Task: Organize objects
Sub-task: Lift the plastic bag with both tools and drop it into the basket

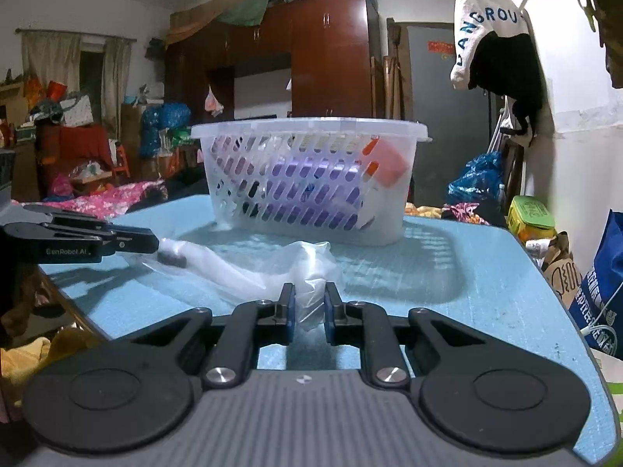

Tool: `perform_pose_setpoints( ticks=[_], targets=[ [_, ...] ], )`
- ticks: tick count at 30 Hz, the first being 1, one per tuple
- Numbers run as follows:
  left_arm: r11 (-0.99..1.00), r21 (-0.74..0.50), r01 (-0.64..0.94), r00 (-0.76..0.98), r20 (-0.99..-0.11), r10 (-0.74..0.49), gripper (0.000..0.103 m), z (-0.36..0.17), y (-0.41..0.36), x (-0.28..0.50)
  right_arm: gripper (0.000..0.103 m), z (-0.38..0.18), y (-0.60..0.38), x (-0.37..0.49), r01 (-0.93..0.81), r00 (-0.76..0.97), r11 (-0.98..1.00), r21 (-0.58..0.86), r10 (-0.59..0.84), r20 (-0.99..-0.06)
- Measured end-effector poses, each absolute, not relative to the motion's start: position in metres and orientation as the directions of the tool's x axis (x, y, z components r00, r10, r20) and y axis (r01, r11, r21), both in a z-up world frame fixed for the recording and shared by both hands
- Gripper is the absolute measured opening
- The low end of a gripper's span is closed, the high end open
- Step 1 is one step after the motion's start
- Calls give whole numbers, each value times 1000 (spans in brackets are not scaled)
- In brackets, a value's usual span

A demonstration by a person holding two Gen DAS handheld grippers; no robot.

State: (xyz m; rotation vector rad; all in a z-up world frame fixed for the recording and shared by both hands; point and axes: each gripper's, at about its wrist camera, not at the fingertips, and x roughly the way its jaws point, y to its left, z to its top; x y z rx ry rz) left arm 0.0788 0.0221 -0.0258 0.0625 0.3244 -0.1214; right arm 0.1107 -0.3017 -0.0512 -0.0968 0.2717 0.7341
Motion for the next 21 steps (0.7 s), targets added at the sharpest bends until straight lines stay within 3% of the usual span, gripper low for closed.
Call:
perform_pose_setpoints(
  ticks=[11,21],
  targets=[
    [991,36,130,963,-241,-118,12,3,27,68,16,-26,-302,104,-681,716,733,0,666,-209],
    [996,24,87,989,-123,-83,12,99,38,110,16,72,-279,156,-685,725,729,6,682,-100]
  ],
)
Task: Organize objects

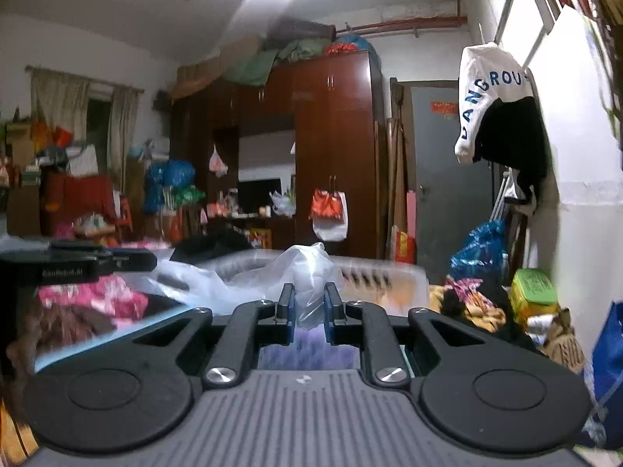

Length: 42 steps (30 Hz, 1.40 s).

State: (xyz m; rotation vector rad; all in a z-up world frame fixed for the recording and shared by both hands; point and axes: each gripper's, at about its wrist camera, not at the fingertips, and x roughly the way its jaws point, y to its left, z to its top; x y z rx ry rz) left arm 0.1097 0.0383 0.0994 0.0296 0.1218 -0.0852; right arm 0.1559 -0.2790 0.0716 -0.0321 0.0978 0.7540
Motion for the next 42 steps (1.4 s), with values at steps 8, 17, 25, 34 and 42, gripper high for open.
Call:
perform_pose_setpoints(
  ticks=[8,17,25,34,42],
  targets=[
    [999,29,29,986,-166,-24,12,136,43,194,16,100,-246,239,-642,758,766,25,640,-124],
    [995,87,-40,979,-195,56,35,108,43,227,48,60,-235,269,-621,757,784,20,606,-243],
    [989,139,-52,972,-220,82,98,102,39,230,103,56,-240,256,-557,808,831,-20,536,-244],
    [986,165,-28,967,-244,68,99,96,32,226,103,62,-237,268,-578,788,816,-10,555,-267],
    [982,186,-29,968,-238,74,99,93,26,216,103,62,-242,260,-612,762,791,2,591,-265]
  ],
)
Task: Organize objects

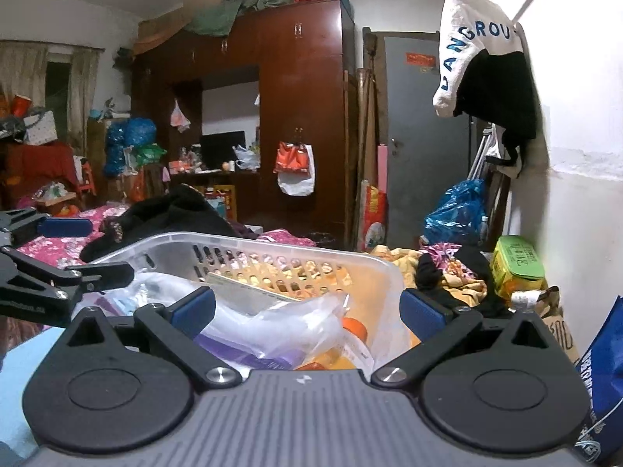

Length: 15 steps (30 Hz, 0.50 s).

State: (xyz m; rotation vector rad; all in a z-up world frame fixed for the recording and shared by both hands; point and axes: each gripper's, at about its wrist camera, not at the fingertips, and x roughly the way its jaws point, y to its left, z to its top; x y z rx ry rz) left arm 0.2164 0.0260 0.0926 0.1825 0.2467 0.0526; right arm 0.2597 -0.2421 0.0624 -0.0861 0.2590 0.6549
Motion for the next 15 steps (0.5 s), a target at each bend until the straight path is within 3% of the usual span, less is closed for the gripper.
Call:
perform_pose_setpoints(
  ticks=[7,9,12,15],
  targets=[
    [986,165,-17,968,-246,58,99,100,19,188,103,73,-248,242,-585,760,811,28,559,-332],
    [990,142,-10,965,-259,47,99,103,20,174,103,76,-251,234,-465,827,885,37,449,-337],
    [992,129,-12,956,-289,49,99,104,17,155,103,74,-249,214,-297,914,953,-64,265,-307],
    [991,136,-11,952,-302,52,99,103,13,132,103,70,-254,193,-381,887,922,-68,343,-308]
  ],
)
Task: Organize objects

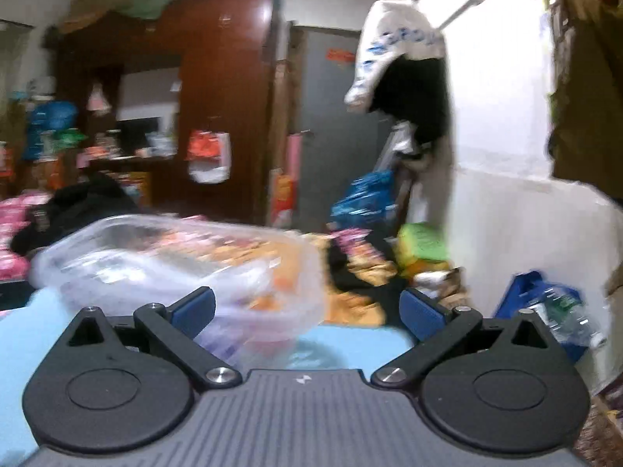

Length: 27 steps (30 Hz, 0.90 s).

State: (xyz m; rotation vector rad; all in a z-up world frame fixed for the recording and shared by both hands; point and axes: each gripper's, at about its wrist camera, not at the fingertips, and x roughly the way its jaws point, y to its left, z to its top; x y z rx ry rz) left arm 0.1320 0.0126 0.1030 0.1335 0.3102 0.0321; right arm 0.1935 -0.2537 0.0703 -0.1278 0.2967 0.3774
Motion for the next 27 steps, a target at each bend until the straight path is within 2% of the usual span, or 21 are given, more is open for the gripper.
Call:
perform_pose_setpoints(
  ticks=[3,7,15,27],
  targets=[
    [993,116,10,956,-292,25,99,101,10,110,103,66,-263,173,-474,829,880,26,456,-323],
    [997,57,51,961,-275,-34,99,96,9,84,103,59,-271,156,-519,789,848,111,524,-321],
    [999,-1,37,968,-250,-36,99,82,11,68,103,42,-267,128,-505,829,863,7,488,-272],
    [1000,11,15,972,-235,-12,99,79,9,65,103,42,-267,113,-507,829,861,24,496,-258]
  ],
)
